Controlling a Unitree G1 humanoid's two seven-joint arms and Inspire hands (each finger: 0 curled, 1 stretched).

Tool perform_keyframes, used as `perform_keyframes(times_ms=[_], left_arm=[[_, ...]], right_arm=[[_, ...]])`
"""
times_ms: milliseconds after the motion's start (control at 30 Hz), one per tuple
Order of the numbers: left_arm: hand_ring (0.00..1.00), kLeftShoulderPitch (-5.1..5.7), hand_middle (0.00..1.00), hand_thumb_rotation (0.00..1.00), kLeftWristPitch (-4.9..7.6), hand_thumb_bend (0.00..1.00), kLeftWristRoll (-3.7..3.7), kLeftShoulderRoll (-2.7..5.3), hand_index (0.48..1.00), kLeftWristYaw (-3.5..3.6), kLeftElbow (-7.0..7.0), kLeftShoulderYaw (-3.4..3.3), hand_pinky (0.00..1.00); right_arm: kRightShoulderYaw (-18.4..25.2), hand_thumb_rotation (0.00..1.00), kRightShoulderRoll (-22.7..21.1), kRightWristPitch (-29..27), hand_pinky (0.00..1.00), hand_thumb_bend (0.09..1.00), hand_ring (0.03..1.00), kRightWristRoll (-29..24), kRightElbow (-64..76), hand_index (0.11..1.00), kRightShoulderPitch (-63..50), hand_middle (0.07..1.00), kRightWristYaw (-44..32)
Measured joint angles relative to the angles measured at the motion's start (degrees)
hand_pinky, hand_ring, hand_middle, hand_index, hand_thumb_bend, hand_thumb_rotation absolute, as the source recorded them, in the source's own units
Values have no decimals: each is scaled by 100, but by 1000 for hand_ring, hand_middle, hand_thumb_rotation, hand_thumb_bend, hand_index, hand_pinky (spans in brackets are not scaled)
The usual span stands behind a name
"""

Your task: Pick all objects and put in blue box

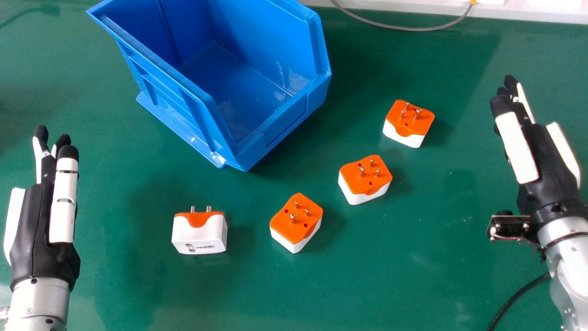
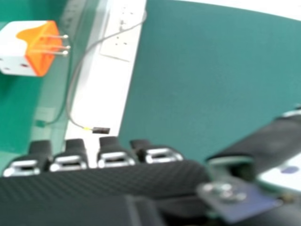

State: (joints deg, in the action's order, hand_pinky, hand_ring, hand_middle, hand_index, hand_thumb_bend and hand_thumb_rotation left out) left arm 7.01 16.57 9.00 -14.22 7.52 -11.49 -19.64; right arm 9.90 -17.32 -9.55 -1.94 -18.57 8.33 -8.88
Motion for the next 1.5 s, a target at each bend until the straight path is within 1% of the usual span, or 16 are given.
perform_keyframes(times_ms=[233,667,733,767,800,867,900,1033,1100,1200,1267,1333,1400,1500], left_arm=[[1000,0,1000,1000,0,9,3,0,1000,9,0,0,1000],[1000,3,1000,1000,-6,0,2,0,1000,7,11,1,1000],[1000,3,1000,999,-6,152,2,0,1000,7,11,1,1000],[1000,2,1000,998,-6,203,2,0,1000,7,11,1,1000],[1000,2,1000,998,-6,203,2,0,1000,7,11,1,1000],[1000,2,1000,995,-8,263,2,0,1000,7,12,2,1000],[1000,1,1000,995,-9,263,3,0,1000,7,11,3,1000],[1000,-6,1000,991,-11,319,8,0,1000,15,11,6,1000],[1000,-16,1000,989,-10,334,8,0,1000,37,7,7,1000],[1000,-18,1000,987,-9,344,9,0,1000,44,1,7,1000],[1000,-18,1000,986,-8,352,7,0,1000,42,-1,7,1000],[1000,-16,1000,986,-6,358,5,0,1000,38,-1,7,1000],[1000,-15,1000,985,-3,367,4,0,1000,26,-4,7,1000],[1000,-15,1000,984,0,380,5,0,1000,26,-21,7,1000]], right_arm=[[0,1000,-10,3,1000,662,1000,-1,0,1000,0,1000,-32],[0,1000,-22,5,1000,665,1000,14,-5,1000,5,1000,-24],[-2,1000,-24,5,1000,667,1000,53,-15,1000,11,1000,-8],[-4,1000,-24,5,1000,669,1000,77,-28,1000,19,1000,14],[-5,1000,-26,5,1000,669,1000,107,-43,1000,28,1000,29],[-13,1000,-31,5,1000,679,1000,208,-71,1000,51,1000,67],[-19,1000,-37,5,1000,679,1000,236,-82,1000,65,1000,73],[-46,1000,-83,-19,1000,709,1000,300,-242,1000,213,1000,130],[-60,1000,-117,-65,1000,727,1000,415,-427,1000,350,1000,181],[-127,1000,-156,-174,1000,739,1000,565,-677,1000,517,1000,268],[-228,1000,-231,-291,1000,744,1000,759,-858,1000,643,1000,307],[-325,1000,-332,-448,1000,744,1000,939,-979,1000,753,1000,323],[-401,1000,-403,-584,1000,714,1000,1051,-1097,1000,869,1000,364],[-589,1000,-550,-765,1000,680,1000,1416,-1160,1000,996,1000,483]])
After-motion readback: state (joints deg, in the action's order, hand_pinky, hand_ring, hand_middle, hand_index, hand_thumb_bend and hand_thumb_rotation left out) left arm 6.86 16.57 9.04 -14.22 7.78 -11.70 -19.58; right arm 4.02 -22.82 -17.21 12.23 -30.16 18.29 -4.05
